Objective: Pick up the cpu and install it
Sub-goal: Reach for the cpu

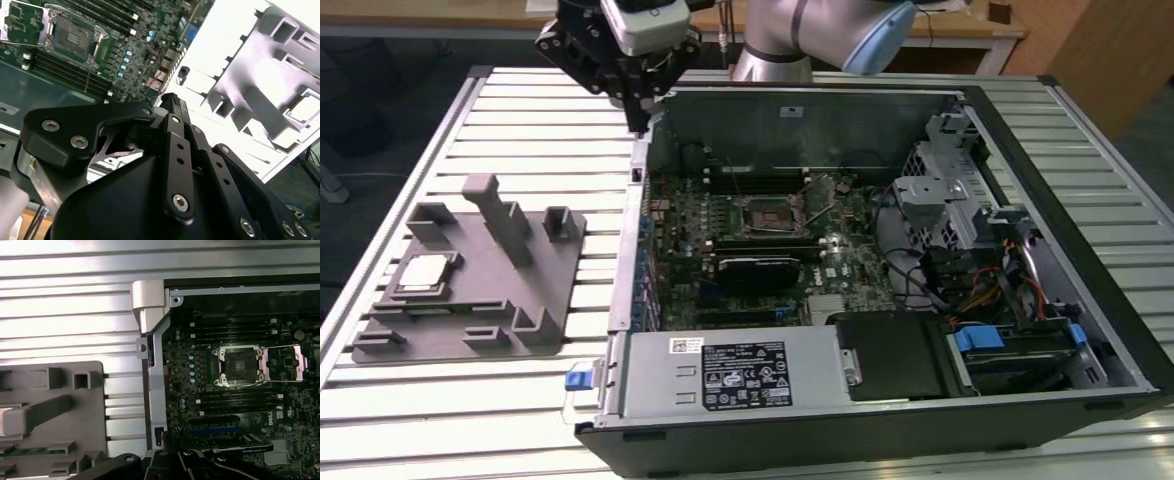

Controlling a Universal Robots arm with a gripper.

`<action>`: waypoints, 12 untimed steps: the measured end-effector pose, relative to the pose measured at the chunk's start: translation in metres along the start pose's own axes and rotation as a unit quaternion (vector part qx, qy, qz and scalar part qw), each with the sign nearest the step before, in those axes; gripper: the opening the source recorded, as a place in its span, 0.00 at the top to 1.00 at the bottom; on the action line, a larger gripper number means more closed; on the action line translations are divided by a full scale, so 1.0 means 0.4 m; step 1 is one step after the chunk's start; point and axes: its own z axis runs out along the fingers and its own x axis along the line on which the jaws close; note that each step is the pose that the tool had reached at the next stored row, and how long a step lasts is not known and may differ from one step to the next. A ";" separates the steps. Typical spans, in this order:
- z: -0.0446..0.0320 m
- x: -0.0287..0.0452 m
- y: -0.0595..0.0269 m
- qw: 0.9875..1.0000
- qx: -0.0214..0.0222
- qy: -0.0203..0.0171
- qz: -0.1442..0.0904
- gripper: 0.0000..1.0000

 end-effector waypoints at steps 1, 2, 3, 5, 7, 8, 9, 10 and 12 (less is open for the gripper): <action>0.000 0.004 0.000 1.000 0.000 0.000 0.000 0.89; 0.000 0.009 -0.001 1.000 0.000 0.000 0.000 0.89; 0.000 0.013 -0.001 1.000 0.000 0.000 0.000 0.89; 0.000 0.022 -0.002 1.000 0.000 0.000 0.000 0.89; 0.000 0.029 -0.002 1.000 0.000 0.000 0.000 0.89; 0.000 0.032 -0.002 1.000 0.000 0.000 0.000 0.89; 0.000 0.036 -0.003 1.000 0.000 0.000 0.000 0.89; 0.000 0.039 -0.003 1.000 0.000 0.000 0.000 0.89; 0.000 0.045 -0.003 1.000 0.000 0.000 0.000 0.89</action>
